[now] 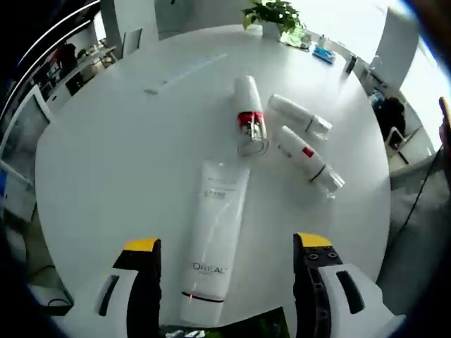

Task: Arrange the skincare products in the storage area until every visible bottle or jar stands upright without overlapping.

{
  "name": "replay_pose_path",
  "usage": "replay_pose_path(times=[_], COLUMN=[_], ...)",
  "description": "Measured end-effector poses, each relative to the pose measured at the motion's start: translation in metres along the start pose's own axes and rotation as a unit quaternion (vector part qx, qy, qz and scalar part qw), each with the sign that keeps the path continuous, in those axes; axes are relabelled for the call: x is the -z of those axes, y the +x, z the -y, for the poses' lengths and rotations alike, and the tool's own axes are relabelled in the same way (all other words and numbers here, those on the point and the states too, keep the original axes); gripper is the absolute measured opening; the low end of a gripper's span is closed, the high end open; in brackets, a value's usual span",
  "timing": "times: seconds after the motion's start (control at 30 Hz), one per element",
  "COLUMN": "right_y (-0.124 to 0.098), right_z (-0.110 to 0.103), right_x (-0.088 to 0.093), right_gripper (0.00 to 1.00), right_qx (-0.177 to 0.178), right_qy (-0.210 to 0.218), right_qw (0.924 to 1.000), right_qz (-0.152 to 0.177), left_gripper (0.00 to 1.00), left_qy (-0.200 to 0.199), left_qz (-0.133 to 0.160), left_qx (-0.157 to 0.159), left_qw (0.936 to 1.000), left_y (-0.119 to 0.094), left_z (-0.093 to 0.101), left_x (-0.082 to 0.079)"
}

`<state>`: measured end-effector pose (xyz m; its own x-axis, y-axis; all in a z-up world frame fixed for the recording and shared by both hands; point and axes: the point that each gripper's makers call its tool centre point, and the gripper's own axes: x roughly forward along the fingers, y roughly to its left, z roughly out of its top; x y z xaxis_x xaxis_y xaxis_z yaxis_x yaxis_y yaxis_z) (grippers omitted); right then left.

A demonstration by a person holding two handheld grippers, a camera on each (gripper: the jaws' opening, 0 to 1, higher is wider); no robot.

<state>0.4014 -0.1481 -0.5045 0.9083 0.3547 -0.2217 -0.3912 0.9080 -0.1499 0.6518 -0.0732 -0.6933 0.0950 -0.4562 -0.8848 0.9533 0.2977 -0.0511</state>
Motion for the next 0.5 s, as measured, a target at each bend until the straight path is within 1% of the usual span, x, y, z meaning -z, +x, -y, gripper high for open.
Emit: replay_pose_path(times=[0.17, 0.2, 0.27, 0.33, 0.37, 0.4, 0.5], right_y=[0.0, 0.0, 0.0, 0.0, 0.0, 0.001, 0.001], right_z=[0.001, 0.001, 0.002, 0.002, 0.002, 0.002, 0.001], right_x=[0.003, 0.003, 0.005, 0.005, 0.006, 0.006, 0.007], right_gripper=[0.72, 0.72, 0.71, 0.71, 0.7, 0.7, 0.69], right_qx=[0.0, 0.001, 0.001, 0.001, 0.0, 0.0, -0.001], right_qy=[0.003, 0.004, 0.006, 0.006, 0.007, 0.007, 0.007], right_qw=[1.0, 1.0, 0.9999, 0.9999, 0.9999, 0.9999, 0.9999], right_qz=[-0.005, -0.006, -0.01, -0.011, -0.011, -0.013, -0.015], left_gripper=[0.72, 0.71, 0.69, 0.69, 0.67, 0.65, 0.61], left_qy=[0.006, 0.007, 0.004, 0.013, 0.019, 0.031, 0.014], left_qz=[-0.024, -0.026, -0.038, -0.049, -0.053, -0.047, -0.047], left_qx=[0.009, 0.01, 0.018, 0.017, 0.011, 0.007, 0.007], left_qw=[0.9996, 0.9996, 0.9991, 0.9986, 0.9983, 0.9984, 0.9988], left_y=[0.013, 0.014, 0.018, 0.022, 0.022, 0.022, 0.021], left_z=[0.001, 0.001, 0.003, 0.003, 0.001, -0.002, -0.008], left_x=[0.008, 0.009, 0.013, 0.017, 0.018, 0.014, 0.009])
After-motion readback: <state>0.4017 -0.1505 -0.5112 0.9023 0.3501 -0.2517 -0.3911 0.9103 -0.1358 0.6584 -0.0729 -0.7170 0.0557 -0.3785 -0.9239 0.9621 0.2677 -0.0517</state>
